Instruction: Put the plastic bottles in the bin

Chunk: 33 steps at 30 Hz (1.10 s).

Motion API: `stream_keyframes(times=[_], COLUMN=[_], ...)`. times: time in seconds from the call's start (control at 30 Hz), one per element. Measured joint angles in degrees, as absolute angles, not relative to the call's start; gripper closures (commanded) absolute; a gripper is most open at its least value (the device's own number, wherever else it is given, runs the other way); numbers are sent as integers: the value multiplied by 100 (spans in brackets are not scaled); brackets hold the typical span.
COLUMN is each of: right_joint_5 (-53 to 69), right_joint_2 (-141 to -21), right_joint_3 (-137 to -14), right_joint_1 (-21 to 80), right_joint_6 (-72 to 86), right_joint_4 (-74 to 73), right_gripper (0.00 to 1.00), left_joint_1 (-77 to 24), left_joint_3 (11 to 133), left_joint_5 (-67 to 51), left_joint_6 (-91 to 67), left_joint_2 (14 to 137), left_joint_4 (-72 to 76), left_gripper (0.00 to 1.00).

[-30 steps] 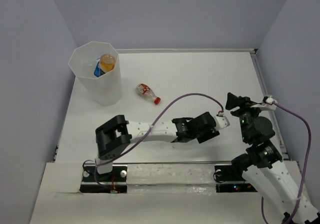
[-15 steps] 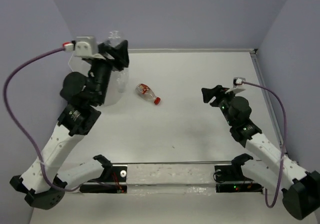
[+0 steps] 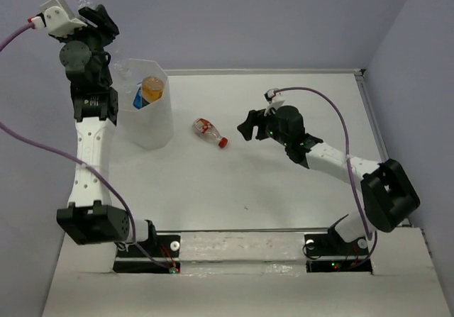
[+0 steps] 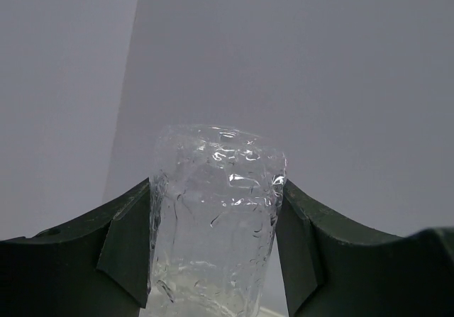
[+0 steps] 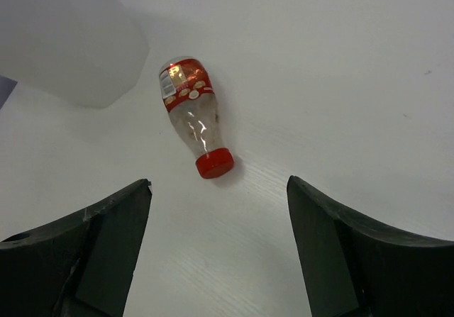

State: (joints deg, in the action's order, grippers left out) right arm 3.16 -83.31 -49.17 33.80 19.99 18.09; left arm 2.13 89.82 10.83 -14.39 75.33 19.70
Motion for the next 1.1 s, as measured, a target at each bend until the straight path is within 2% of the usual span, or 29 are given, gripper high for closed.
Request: stream_keyframes(times=[0.17,0.3,0.4,0.47,0.5,0.6,0.63,0.67,0.83,1.1], right_joint_5=[989,1358,1573,1684,1723,1800,1806,1813,1809,1691], right_joint_2=[-9131,-9830,-10503,-10971,-11128,-11913,-12184,-12396,-13214,-14031], right_joint_3=[-6040,-6960,-7712,-8182,-8340,-9247,-9559,-9821,-10807,-12016], right_joint_1=[3417,3592,3741,3809,3835,3872,3874,3874,3889,4003], right_joint_6=[1365,897,565,379,307,-5,-97,-163,-362,-471], right_joint_4=[1247,749,333,75,-14,-508,-648,-768,-1194,-1422], right_gripper=[11,11,9,9,9,8,8,8,9,18], left_joint_1=[698,812,845,851,854,867,871,871,873,873], left_joint_3=[8764,8449,8143,7933,7802,7465,7290,7131,6543,6029], left_joint_5=[847,681,585,550,534,493,478,475,491,493], left_joint_6=[-1651,-1695,-1706,-1704,-1704,-1699,-1715,-1717,-1789,-2130], left_joint_2=[8488,8711,8705,8694,8685,8652,8613,8562,8250,7207], left_joint_4=[1992,2084,2399,2587,2692,2891,2956,2998,3140,3197], left_gripper=[59,57,51,43,32,15,5,1,1,1])
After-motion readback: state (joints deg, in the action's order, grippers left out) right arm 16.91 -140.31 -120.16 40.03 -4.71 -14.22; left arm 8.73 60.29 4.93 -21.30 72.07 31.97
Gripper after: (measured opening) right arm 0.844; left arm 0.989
